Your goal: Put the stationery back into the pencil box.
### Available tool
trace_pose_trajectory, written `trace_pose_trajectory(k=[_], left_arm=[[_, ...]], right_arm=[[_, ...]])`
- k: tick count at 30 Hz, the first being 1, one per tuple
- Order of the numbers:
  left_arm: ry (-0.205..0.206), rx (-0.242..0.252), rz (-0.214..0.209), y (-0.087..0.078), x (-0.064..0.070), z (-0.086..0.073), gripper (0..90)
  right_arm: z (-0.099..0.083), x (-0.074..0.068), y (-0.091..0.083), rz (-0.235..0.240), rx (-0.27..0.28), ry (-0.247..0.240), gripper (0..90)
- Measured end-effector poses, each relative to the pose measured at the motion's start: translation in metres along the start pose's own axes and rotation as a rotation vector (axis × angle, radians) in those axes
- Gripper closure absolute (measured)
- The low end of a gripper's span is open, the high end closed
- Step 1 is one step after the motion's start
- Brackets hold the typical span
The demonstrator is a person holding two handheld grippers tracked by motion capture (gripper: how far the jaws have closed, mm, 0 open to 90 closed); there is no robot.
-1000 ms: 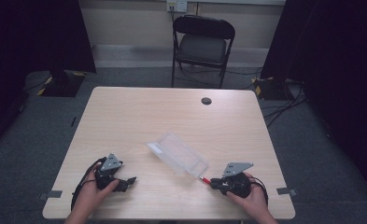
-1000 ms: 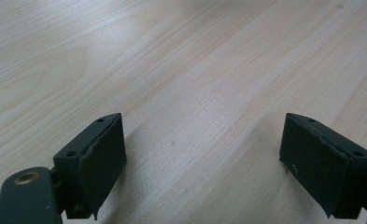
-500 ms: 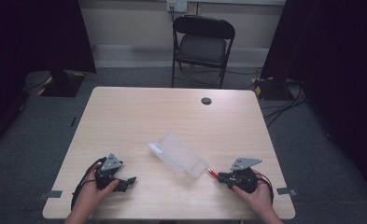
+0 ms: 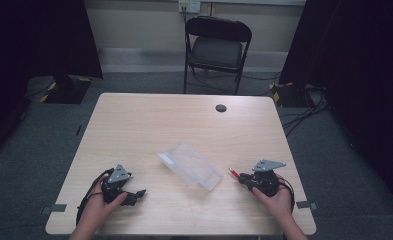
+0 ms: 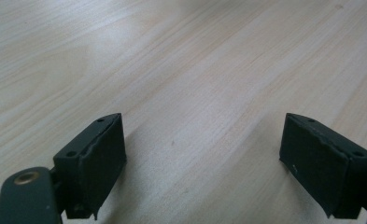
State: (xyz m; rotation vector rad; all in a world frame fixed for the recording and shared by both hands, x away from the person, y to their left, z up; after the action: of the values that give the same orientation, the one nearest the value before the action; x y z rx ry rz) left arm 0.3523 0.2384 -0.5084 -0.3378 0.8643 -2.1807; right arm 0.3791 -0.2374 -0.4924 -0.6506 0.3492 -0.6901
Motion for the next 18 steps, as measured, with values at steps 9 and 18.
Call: trace_pose_trajectory(k=[9, 18], left_arm=[[0.0, -0.001, 0.0, 0.0, 0.0, 0.0, 13.9], [0.0, 0.0, 0.0, 0.0, 0.0, 0.0, 13.9]], right_arm=[[0.007, 0.001, 0.011, -0.008, -0.016, -0.013, 79.5], [-0.001, 0.001, 0.0, 0.002, -0.028, 0.004, 68.6]])
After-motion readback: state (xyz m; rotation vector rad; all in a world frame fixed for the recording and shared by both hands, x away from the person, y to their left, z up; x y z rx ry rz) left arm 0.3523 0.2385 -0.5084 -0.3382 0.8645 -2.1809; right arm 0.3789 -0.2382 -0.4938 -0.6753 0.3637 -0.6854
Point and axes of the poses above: each handheld gripper's, and its own axes: y roughly forward along the jaws, z roughly out of its top, x roughly to its right, the point moved 1 cm from there along y, roughly forward along the jaws, and after that the axes turned 3 degrees about z, right-handed, at the moved point
